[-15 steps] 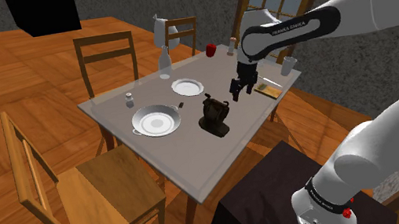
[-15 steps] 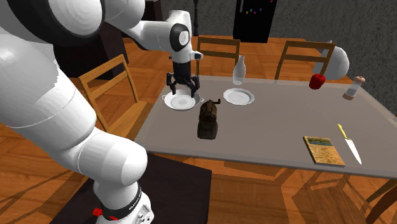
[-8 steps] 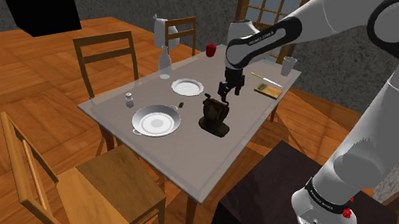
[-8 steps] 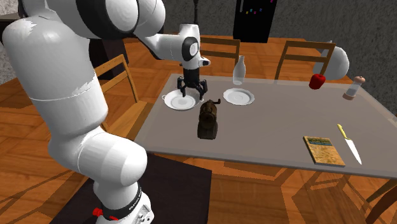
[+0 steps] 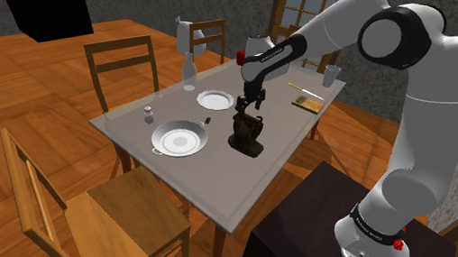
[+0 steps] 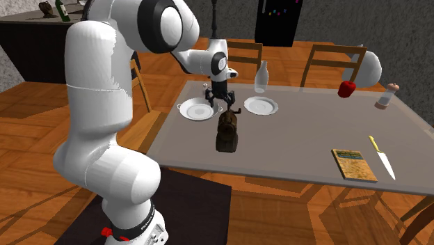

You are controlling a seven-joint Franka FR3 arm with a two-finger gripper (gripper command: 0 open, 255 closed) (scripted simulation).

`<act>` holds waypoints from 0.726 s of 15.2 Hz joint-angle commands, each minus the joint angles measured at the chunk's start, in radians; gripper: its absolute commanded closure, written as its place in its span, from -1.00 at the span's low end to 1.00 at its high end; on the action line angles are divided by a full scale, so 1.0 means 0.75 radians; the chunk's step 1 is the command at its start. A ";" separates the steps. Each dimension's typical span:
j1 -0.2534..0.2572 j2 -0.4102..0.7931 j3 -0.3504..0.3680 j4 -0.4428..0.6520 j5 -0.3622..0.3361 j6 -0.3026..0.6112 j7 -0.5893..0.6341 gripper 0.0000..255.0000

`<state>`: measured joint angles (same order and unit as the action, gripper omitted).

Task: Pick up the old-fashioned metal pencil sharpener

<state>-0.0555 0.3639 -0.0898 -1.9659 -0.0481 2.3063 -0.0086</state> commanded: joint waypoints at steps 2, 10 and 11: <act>-0.011 0.149 -0.003 0.140 0.008 0.031 0.004 -1.00; -0.043 0.519 -0.006 0.565 0.028 0.026 0.017 -1.00; -0.043 0.531 -0.005 0.566 0.028 0.036 0.017 -1.00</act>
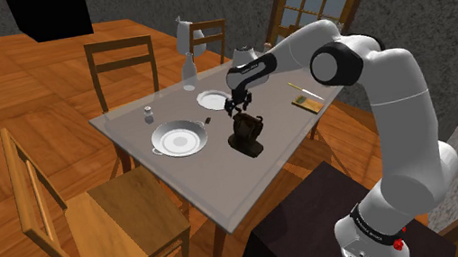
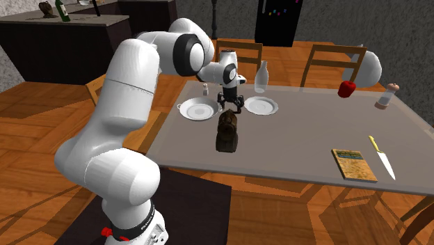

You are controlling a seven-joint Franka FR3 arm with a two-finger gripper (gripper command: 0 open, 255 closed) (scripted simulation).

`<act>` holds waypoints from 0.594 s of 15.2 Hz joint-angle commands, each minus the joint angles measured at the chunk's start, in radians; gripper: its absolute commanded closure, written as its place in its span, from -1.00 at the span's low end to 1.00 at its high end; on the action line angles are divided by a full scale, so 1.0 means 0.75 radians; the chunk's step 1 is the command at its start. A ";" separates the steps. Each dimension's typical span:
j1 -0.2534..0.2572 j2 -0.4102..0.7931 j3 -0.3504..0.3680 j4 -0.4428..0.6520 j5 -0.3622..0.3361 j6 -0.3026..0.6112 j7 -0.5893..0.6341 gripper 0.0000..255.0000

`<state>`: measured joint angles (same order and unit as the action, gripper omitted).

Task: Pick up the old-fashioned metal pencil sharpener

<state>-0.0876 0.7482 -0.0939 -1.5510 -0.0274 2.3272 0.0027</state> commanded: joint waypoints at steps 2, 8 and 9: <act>-0.001 0.044 0.001 0.016 0.001 0.030 0.003 -1.00; -0.002 0.086 0.003 0.020 0.003 0.068 0.006 1.00; -0.003 0.086 0.003 0.020 0.003 0.069 0.006 1.00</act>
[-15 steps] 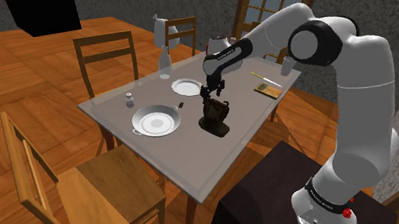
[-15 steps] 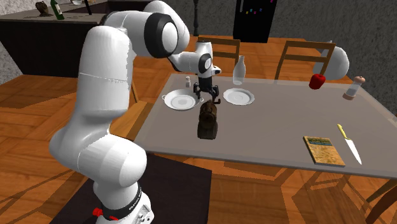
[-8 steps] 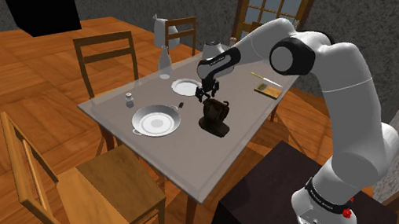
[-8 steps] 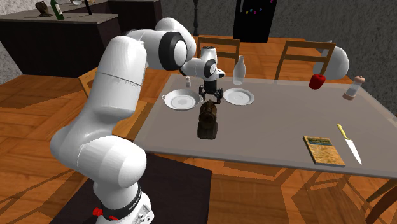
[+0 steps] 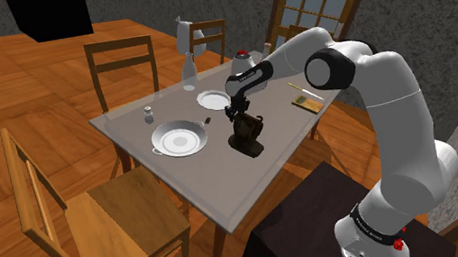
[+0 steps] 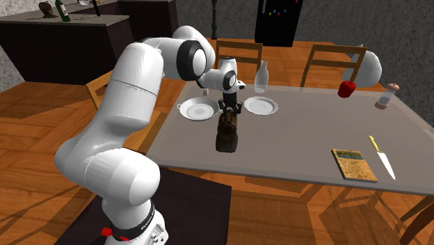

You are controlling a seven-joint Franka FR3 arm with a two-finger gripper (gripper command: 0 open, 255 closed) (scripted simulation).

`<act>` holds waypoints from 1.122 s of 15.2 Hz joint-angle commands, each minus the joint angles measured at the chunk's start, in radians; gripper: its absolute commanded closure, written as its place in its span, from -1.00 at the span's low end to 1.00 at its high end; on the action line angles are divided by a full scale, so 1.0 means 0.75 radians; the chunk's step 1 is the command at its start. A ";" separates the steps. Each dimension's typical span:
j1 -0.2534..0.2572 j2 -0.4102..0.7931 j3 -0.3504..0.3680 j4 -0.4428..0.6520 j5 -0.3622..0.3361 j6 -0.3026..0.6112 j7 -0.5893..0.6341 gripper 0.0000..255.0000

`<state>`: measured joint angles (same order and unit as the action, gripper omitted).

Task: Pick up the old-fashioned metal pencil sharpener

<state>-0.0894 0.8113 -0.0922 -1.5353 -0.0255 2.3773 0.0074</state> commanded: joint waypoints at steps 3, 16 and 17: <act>0.000 0.001 0.000 -0.003 0.000 0.003 0.000 1.00; 0.003 -0.095 -0.003 -0.011 -0.003 -0.084 -0.006 1.00; 0.004 -0.106 -0.004 -0.011 -0.003 -0.096 -0.006 1.00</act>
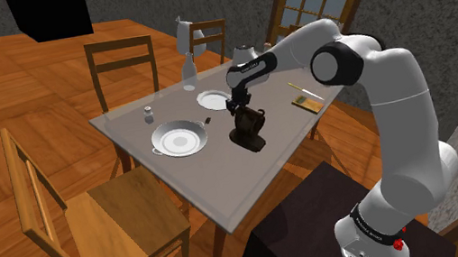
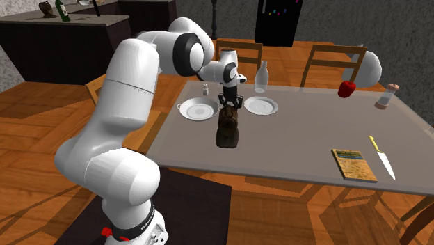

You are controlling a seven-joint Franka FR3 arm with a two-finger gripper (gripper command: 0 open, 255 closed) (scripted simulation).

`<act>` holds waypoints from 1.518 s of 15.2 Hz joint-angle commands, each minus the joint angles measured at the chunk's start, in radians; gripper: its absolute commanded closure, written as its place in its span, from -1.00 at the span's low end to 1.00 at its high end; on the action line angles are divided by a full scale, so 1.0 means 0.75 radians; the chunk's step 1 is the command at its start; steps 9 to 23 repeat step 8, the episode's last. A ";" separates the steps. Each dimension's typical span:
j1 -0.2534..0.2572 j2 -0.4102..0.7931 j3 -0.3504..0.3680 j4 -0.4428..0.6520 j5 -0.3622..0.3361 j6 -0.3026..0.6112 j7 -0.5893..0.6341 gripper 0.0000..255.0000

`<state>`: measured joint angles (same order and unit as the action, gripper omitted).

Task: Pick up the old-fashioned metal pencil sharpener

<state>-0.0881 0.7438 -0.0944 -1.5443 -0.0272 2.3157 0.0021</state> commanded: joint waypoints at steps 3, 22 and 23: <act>0.003 -0.050 -0.002 0.001 -0.002 -0.048 -0.001 1.00; 0.004 -0.083 -0.003 0.005 -0.003 -0.085 -0.003 1.00; 0.004 -0.083 -0.003 0.005 -0.003 -0.085 -0.003 1.00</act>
